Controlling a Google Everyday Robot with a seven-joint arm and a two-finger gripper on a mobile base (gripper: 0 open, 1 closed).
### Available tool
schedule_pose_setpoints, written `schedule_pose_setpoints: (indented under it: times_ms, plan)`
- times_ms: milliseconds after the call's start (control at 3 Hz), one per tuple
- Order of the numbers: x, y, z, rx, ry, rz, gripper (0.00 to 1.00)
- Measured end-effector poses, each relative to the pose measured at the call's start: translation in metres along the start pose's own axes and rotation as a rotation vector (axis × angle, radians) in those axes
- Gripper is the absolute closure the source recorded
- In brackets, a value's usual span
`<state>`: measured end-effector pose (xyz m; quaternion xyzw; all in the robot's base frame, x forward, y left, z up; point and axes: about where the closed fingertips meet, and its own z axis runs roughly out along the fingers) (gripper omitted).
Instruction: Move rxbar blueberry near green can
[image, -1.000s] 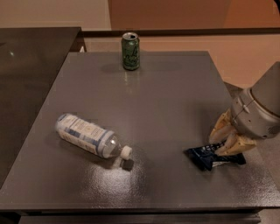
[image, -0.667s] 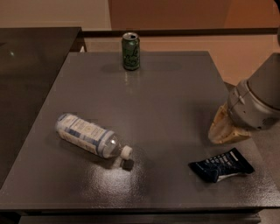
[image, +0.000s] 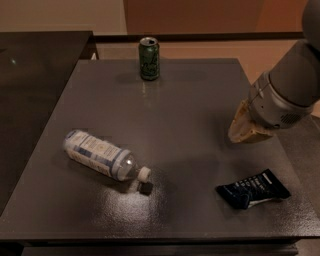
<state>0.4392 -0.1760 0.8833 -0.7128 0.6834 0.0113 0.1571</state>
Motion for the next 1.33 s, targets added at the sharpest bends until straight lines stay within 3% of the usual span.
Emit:
schedule_pose_setpoints:
  times_ms: [667, 1333]
  plan:
    - [0.0047, -0.0012, -0.0017, 0.003, -0.022, 0.064, 0.59]
    - [0.0028, -0.0007, -0.0046, 0.01, -0.019, 0.06, 0.12]
